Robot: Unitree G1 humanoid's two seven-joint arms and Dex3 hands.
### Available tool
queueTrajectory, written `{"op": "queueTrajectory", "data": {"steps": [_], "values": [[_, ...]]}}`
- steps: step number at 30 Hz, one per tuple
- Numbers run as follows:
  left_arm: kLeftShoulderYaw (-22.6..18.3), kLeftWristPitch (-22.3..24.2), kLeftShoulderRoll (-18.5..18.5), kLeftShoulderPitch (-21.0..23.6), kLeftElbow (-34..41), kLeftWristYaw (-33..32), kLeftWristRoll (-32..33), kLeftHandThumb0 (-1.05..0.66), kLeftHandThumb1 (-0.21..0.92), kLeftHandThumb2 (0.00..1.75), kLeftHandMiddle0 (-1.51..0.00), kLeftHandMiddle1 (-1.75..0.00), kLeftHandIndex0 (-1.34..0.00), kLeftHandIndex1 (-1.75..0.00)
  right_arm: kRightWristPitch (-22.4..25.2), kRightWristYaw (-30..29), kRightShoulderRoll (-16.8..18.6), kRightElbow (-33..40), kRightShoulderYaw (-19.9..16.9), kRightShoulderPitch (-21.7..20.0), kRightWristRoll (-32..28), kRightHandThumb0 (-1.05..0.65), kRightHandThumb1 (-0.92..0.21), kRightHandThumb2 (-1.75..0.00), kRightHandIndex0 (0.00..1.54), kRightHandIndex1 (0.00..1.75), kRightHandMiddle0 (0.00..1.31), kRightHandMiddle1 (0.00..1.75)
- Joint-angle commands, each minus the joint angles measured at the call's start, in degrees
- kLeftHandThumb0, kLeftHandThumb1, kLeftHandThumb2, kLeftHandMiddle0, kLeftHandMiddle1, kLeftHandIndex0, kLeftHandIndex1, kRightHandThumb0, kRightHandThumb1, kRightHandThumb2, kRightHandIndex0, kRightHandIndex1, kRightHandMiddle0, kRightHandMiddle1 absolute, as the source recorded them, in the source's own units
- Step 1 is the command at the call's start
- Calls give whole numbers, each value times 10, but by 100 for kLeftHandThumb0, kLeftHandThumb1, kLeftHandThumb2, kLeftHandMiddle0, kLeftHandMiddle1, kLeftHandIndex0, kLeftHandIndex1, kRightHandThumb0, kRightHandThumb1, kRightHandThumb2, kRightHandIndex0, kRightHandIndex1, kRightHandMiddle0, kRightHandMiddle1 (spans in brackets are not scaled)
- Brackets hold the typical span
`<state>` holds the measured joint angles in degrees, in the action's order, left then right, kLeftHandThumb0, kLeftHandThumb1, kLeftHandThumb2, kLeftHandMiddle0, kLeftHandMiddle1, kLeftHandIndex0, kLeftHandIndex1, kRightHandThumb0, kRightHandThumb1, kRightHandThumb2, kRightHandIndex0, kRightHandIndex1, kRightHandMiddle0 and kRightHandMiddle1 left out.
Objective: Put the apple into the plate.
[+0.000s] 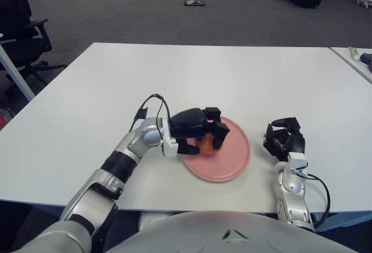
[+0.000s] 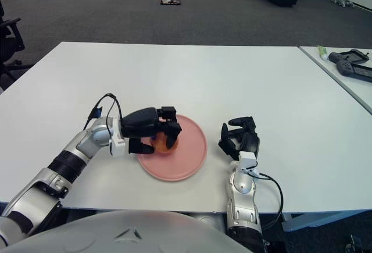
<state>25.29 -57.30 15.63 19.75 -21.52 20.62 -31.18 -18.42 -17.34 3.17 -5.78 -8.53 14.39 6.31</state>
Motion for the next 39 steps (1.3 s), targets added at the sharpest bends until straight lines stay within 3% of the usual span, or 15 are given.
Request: {"op": "queueTrajectory", "data": {"steps": [1, 7, 10, 18, 28, 29, 30, 31, 33, 35, 37, 39], "values": [[11, 5, 4, 20, -8, -19, -35, 0, 7, 155, -84, -160, -57, -175, 4, 1, 1, 13, 1, -4, 1, -39, -65, -91, 58, 159, 36, 175], [30, -7, 4, 33, -23, -72, -103, 0, 8, 157, -80, -170, -56, -175, 7, 3, 1, 15, 1, -2, -2, -39, -64, -91, 58, 160, 37, 175], [41, -7, 3, 37, -34, -100, -129, 0, 0, 167, -85, -173, -64, -171, 8, 5, 0, 13, 0, -3, -5, -39, -64, -91, 58, 161, 37, 175], [62, 12, 11, 41, -37, -122, -146, 0, -4, 170, -88, -175, -70, -164, 7, 8, 0, 11, -2, -3, -7, -39, -65, -90, 57, 159, 36, 175], [77, 16, 16, 33, -39, -193, -175, -1, -7, 174, -92, -175, -70, -167, 4, 5, 1, 8, -4, -6, -7, -39, -65, -90, 59, 159, 36, 175], [78, 15, 15, 31, -42, -190, -164, -1, -5, 171, -90, -175, -68, -167, 3, 4, 1, 7, -3, -7, -6, -39, -65, -90, 59, 160, 36, 175], [79, 15, 14, 30, -44, -188, -156, -1, 9, 156, -81, -175, -59, -165, 1, 3, 1, 6, -3, -7, -6, -39, -65, -90, 59, 160, 36, 175], [81, 13, 14, 29, -46, -185, -146, -1, 14, 150, -77, -175, -56, -164, 1, 3, 1, 6, -3, -7, -6, -39, -65, -90, 59, 160, 36, 175], [85, 8, 15, 30, -52, -172, -123, -1, 38, 124, -52, -175, -42, -170, -1, 3, 1, 5, -3, -8, -5, -39, -65, -90, 59, 161, 36, 175], [91, 0, 17, 35, -58, -155, -98, 16, 60, 94, -38, -175, -21, -141, -2, 3, 1, 4, -2, -8, -4, -39, -65, -90, 58, 160, 36, 175], [97, -8, 20, 41, -63, -142, -83, -23, 69, 87, -15, -149, -9, -100, -3, 3, 1, 4, -2, -8, -4, -39, -65, -90, 57, 160, 36, 175], [100, -14, 21, 45, -67, -135, -74, -40, 73, 85, -8, -128, -4, -81, -2, 4, 0, 4, -2, -8, -4, -39, -65, -90, 57, 160, 36, 175]]}}
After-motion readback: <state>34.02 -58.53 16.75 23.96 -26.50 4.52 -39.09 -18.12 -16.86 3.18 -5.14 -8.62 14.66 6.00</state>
